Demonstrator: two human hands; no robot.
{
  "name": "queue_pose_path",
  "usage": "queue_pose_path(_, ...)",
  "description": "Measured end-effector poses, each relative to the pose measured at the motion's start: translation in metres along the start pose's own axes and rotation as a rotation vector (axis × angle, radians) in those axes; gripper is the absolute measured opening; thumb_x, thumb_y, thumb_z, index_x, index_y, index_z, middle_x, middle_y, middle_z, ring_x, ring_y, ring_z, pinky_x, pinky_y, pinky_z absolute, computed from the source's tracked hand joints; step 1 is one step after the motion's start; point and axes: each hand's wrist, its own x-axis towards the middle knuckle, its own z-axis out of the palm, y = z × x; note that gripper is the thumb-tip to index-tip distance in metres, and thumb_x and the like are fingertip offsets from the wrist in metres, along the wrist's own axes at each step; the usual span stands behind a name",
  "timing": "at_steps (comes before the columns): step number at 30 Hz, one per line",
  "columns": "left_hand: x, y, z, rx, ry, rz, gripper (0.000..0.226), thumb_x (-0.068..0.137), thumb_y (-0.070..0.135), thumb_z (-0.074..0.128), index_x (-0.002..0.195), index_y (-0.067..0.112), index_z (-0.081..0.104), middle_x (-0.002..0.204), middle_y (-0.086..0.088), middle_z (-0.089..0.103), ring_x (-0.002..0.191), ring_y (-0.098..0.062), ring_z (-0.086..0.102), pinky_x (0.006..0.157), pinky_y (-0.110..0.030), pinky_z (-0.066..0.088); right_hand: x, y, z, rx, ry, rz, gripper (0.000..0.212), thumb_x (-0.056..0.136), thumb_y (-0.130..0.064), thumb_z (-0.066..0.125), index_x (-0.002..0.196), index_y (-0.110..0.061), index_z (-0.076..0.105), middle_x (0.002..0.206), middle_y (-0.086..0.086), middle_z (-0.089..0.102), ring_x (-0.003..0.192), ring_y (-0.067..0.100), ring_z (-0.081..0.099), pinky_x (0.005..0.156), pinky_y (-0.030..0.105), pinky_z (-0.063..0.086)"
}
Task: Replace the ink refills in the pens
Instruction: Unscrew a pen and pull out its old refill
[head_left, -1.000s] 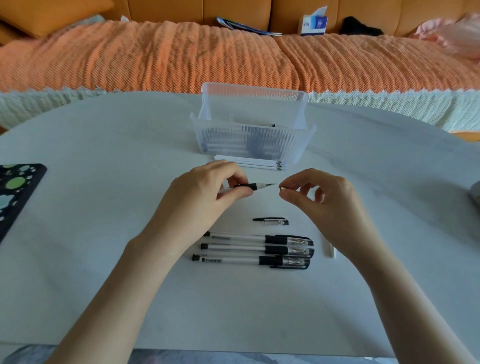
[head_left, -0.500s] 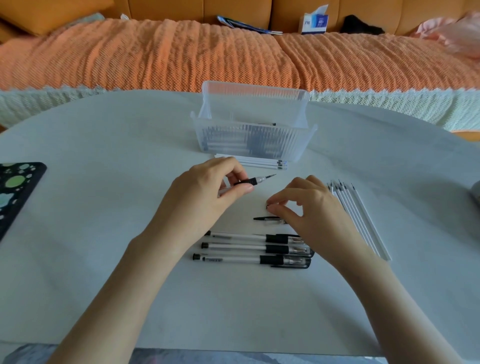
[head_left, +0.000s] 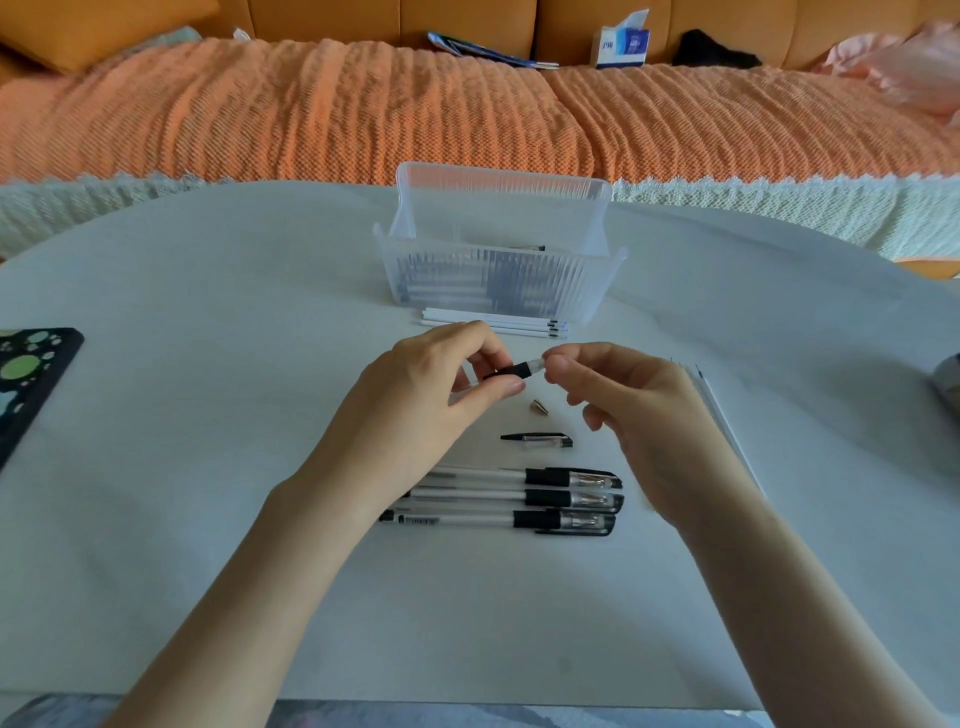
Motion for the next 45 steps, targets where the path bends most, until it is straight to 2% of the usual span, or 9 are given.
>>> queue_pose_path(7, 0.001, -0.002, -0.004, 0.014, -0.023, -0.017, 0.015, 0.082, 0.04, 0.062, 0.085, 0.026, 0.059, 0.082, 0.017, 0.059, 0.066, -0.008, 0.059, 0.067, -0.035, 0.049, 0.006, -0.008, -0.01, 0.236, 0.167, -0.076, 0.012, 0.089, -0.011, 0.057, 0.079, -0.012, 0.063, 0.076, 0.002, 0.07, 0.067, 0.012, 0.06, 0.052, 0.018, 0.039)
queue_pose_path(16, 0.0, -0.007, -0.006, 0.072, -0.076, -0.017, 0.015, 0.081, 0.042, 0.062, 0.081, 0.027, 0.058, 0.078, 0.014, 0.058, 0.071, -0.01, 0.057, 0.068, -0.039, 0.049, 0.014, -0.015, -0.04, 0.314, 0.412, -0.094, 0.014, 0.087, -0.01, 0.059, 0.074, -0.011, 0.063, 0.062, -0.002, 0.061, 0.051, 0.009, 0.045, 0.044, 0.016, 0.031)
queue_pose_path(22, 0.001, -0.006, -0.007, 0.082, -0.079, -0.018, 0.015, 0.082, 0.042, 0.061, 0.082, 0.028, 0.059, 0.078, 0.013, 0.058, 0.072, -0.01, 0.057, 0.069, -0.038, 0.049, 0.016, -0.016, -0.053, 0.08, 0.424, -0.095, 0.013, 0.084, -0.009, 0.059, 0.073, -0.009, 0.065, 0.055, -0.004, 0.061, 0.045, 0.012, 0.04, 0.04, 0.018, 0.028)
queue_pose_path(26, 0.0, -0.006, -0.008, 0.1, -0.076, -0.017, 0.015, 0.082, 0.042, 0.061, 0.083, 0.027, 0.059, 0.076, 0.016, 0.057, 0.07, -0.007, 0.055, 0.068, -0.036, 0.049, 0.018, -0.007, -0.061, -0.443, 0.461, -0.141, 0.012, 0.08, -0.014, 0.06, 0.072, -0.015, 0.069, 0.055, -0.005, 0.062, 0.043, 0.004, 0.045, 0.048, 0.015, 0.037)
queue_pose_path(29, 0.0, -0.005, -0.008, 0.097, -0.074, -0.01, 0.016, 0.081, 0.043, 0.06, 0.082, 0.027, 0.059, 0.076, 0.017, 0.057, 0.071, -0.008, 0.056, 0.068, -0.035, 0.049, 0.018, 0.0, -0.058, -0.633, 0.454, -0.129, 0.012, 0.081, -0.013, 0.06, 0.073, -0.013, 0.069, 0.061, -0.002, 0.063, 0.051, 0.007, 0.052, 0.045, 0.008, 0.034)
queue_pose_path(32, 0.001, -0.005, -0.008, 0.1, -0.075, -0.012, 0.016, 0.081, 0.043, 0.06, 0.083, 0.027, 0.06, 0.077, 0.017, 0.057, 0.072, -0.008, 0.056, 0.069, -0.034, 0.049, 0.02, 0.004, -0.056, -0.713, 0.449, -0.114, 0.01, 0.084, -0.014, 0.06, 0.081, -0.011, 0.069, 0.065, -0.004, 0.061, 0.059, 0.005, 0.052, 0.051, 0.015, 0.037)
queue_pose_path(35, 0.001, -0.006, -0.008, 0.101, -0.079, -0.017, 0.015, 0.082, 0.042, 0.061, 0.083, 0.027, 0.06, 0.078, 0.017, 0.058, 0.072, -0.009, 0.055, 0.069, -0.035, 0.049, 0.022, 0.009, -0.055, -0.828, 0.456, -0.119, 0.012, 0.084, -0.017, 0.061, 0.092, -0.011, 0.068, 0.076, 0.001, 0.062, 0.067, 0.017, 0.053, 0.059, 0.024, 0.034)
queue_pose_path(38, 0.001, -0.007, -0.009, 0.097, -0.08, -0.021, 0.014, 0.082, 0.042, 0.061, 0.083, 0.027, 0.06, 0.077, 0.017, 0.058, 0.071, -0.008, 0.054, 0.068, -0.035, 0.048, 0.025, 0.011, -0.052, -0.935, 0.458, -0.228, 0.017, 0.084, -0.016, 0.062, 0.101, -0.013, 0.066, 0.092, 0.004, 0.061, 0.078, 0.021, 0.054, 0.067, 0.027, 0.034)
queue_pose_path(45, 0.002, -0.006, -0.009, 0.107, -0.079, -0.031, 0.014, 0.082, 0.042, 0.06, 0.083, 0.029, 0.06, 0.075, 0.018, 0.056, 0.072, -0.006, 0.053, 0.068, -0.032, 0.048, 0.035, 0.015, -0.017, -1.173, 0.163, -0.49, 0.035, 0.093, -0.019, 0.055, 0.127, -0.023, 0.058, 0.117, 0.008, 0.053, 0.108, 0.028, 0.04, 0.092, 0.034, 0.032)
